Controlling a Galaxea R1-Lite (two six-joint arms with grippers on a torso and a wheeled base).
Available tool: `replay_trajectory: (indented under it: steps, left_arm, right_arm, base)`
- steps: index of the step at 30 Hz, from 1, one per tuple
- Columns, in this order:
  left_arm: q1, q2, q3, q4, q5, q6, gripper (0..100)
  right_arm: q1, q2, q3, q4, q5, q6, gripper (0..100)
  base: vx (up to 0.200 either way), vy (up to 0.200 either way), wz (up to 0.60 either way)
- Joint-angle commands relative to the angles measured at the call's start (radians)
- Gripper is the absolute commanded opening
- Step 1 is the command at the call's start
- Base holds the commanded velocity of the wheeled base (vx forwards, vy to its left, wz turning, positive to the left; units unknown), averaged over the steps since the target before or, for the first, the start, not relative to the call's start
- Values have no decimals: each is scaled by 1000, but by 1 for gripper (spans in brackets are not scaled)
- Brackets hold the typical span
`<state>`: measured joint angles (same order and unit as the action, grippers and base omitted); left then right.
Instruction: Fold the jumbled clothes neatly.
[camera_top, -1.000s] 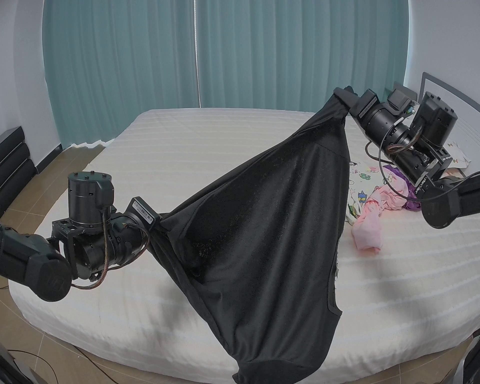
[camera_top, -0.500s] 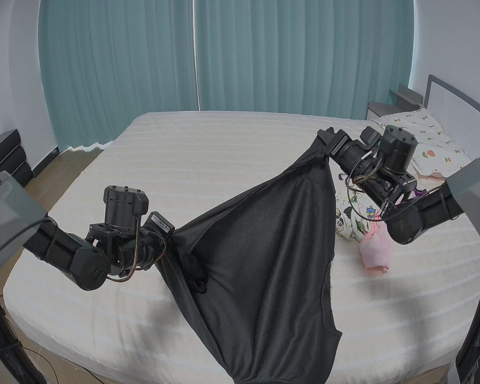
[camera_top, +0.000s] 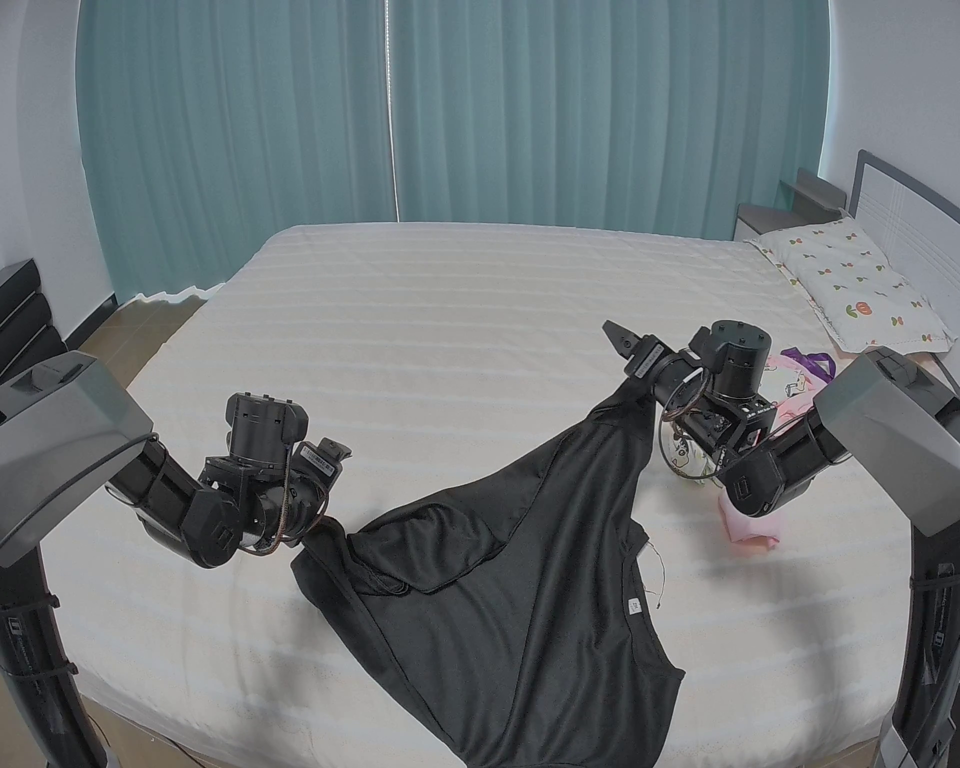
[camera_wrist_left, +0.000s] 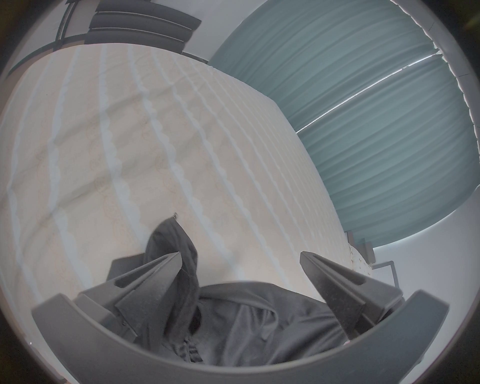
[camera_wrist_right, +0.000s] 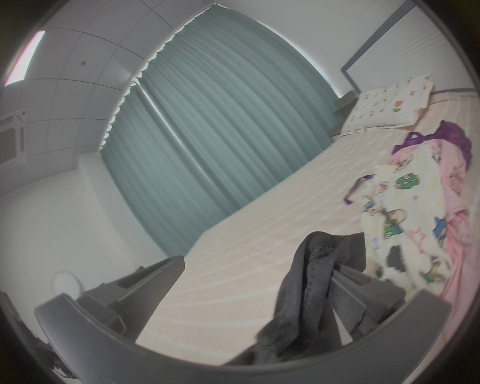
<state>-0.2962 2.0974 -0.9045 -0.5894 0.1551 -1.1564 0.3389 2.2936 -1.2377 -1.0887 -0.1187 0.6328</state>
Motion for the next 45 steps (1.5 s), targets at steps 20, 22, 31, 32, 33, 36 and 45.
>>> replay_trajectory:
  steps: [20,22,31,32,33,36,45]
  left_arm:
    - [-63,-13,-19,60,-45,142,100]
    - [-84,-8,-40,112,-40,164,100]
    - [-129,-5,-71,244,-25,202,100]
    - [-130,-5,-71,246,-14,210,100]
    - [-132,-2,-71,246,-5,216,100]
    - [-136,26,-76,247,31,239,100]
    - [-150,39,-119,290,63,259,100]
  right_arm:
    - [-74,-95,213,265,94,2,100]
    - [-75,-115,247,270,94,4,100]
    - [-103,-152,310,259,131,39,100]
    - [-106,-155,311,257,134,84,100]
    - [-106,-166,310,259,137,122,100]
    - [-107,-223,337,274,215,258,100]
    - [-107,-224,411,260,254,280,100]
  base:
    - [0,0,0]
    - [0,0,0]
    - [0,0,0]
    - [0,0,0]
    - [0,0,0]
    - [0,0,0]
    - [0,0,0]
